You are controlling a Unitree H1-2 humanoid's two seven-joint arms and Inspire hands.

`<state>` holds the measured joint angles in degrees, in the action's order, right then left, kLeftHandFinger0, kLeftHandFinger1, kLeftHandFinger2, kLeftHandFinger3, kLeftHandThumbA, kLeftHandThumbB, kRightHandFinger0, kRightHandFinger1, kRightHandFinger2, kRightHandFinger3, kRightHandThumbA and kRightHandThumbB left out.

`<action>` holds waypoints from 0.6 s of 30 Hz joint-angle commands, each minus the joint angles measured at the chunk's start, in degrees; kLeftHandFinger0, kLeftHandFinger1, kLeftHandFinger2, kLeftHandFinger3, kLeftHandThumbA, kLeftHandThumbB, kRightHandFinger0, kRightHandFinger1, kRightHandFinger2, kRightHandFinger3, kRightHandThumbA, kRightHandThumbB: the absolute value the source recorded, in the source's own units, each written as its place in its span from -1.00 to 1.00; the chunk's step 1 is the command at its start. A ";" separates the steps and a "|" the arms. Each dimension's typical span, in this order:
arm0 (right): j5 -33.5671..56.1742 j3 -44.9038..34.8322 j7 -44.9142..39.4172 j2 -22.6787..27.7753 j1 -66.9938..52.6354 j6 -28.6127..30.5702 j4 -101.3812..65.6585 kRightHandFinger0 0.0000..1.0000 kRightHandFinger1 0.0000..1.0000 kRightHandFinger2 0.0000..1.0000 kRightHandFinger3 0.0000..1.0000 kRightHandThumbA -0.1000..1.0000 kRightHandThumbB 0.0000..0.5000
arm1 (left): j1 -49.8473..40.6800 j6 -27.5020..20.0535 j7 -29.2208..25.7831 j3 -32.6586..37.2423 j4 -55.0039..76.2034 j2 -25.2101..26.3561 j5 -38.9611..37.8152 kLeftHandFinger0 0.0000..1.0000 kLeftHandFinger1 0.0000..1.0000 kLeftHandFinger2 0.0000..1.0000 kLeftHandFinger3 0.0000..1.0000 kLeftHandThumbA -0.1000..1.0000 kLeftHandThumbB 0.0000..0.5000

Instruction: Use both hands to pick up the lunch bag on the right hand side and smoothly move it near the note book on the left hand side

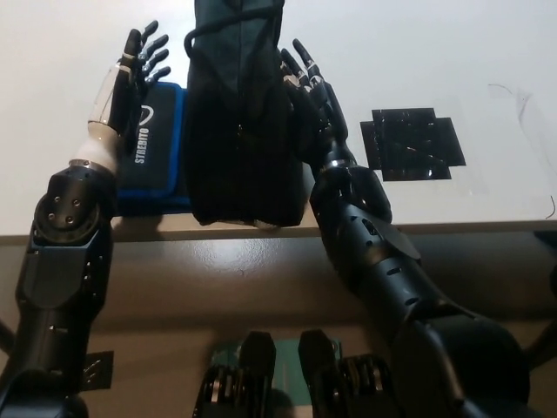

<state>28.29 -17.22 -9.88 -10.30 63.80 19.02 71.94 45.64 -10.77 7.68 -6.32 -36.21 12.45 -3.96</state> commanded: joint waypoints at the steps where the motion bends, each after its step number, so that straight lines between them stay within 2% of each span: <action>1: -4.13 2.61 -1.29 0.77 1.83 4.88 -1.73 1.00 1.00 1.00 1.00 1.00 -0.06 | 1.04 -0.99 0.07 -0.15 1.95 1.23 -0.53 1.00 1.00 1.00 1.00 1.00 0.22; 3: -6.84 4.12 0.75 2.40 -0.28 7.46 -5.04 1.00 1.00 1.00 1.00 1.00 -0.13 | 0.75 -0.99 0.27 -0.29 1.94 1.64 -0.66 1.00 1.00 1.00 1.00 1.00 0.18; 6: -7.46 4.31 1.66 4.06 -3.64 7.90 -11.55 1.00 1.00 1.00 1.00 1.00 -0.09 | 0.17 -1.07 0.60 -0.64 2.22 2.33 -1.05 1.00 1.00 1.00 1.00 1.00 0.16; 8: -9.62 5.07 3.29 5.64 -7.45 7.84 -19.02 1.00 1.00 1.00 1.00 1.00 -0.18 | -0.30 -1.25 0.97 -0.94 2.43 2.80 -1.53 1.00 1.00 1.00 1.00 1.00 0.15; 10: -9.39 4.87 2.53 6.99 -10.58 5.74 -25.24 1.00 1.00 1.00 1.00 1.00 0.06 | -1.02 -0.61 1.40 -1.13 3.46 3.24 -1.92 1.00 1.00 1.00 1.00 1.00 0.17; 11: -9.30 4.82 2.29 7.48 -11.71 5.06 -27.33 1.00 1.00 1.00 1.00 1.00 0.31 | -1.27 -0.43 1.48 -1.14 3.81 3.43 -1.92 1.00 1.00 1.00 1.00 1.00 0.30; 12: -9.53 4.82 1.95 8.58 -14.06 4.12 -31.63 1.00 1.00 1.00 1.00 1.00 0.15 | -2.04 -0.24 1.73 -1.20 4.95 3.66 -2.10 1.00 1.00 1.00 1.00 1.00 0.29; 14: -8.89 4.37 1.04 10.82 -18.48 1.95 -39.70 1.00 1.00 1.00 1.00 1.00 0.23 | -3.62 0.38 2.37 -1.36 7.27 4.38 -2.52 1.00 1.00 1.00 1.00 1.00 0.31; 16: -8.80 4.28 1.03 11.63 -20.31 1.00 -43.33 1.00 1.00 1.00 1.00 1.00 0.20 | -4.29 0.69 2.53 -1.50 8.21 4.77 -2.68 1.00 1.00 1.00 1.00 1.00 0.34; 17: -9.03 4.23 0.92 12.54 -22.49 0.50 -47.36 1.00 1.00 1.00 1.00 1.00 0.08 | -5.42 1.00 2.66 -1.54 9.88 5.19 -2.62 1.00 1.00 1.00 1.00 1.00 0.33; 18: -9.10 4.07 0.95 13.28 -24.19 0.22 -50.52 1.00 1.00 1.00 1.00 1.00 0.06 | -6.47 1.11 2.77 -1.62 11.41 5.52 -2.66 1.00 1.00 1.00 1.00 1.00 0.26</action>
<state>22.67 -13.87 -8.39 -2.97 47.27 21.36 48.86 40.52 -10.37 7.78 -6.66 -36.07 13.20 -4.38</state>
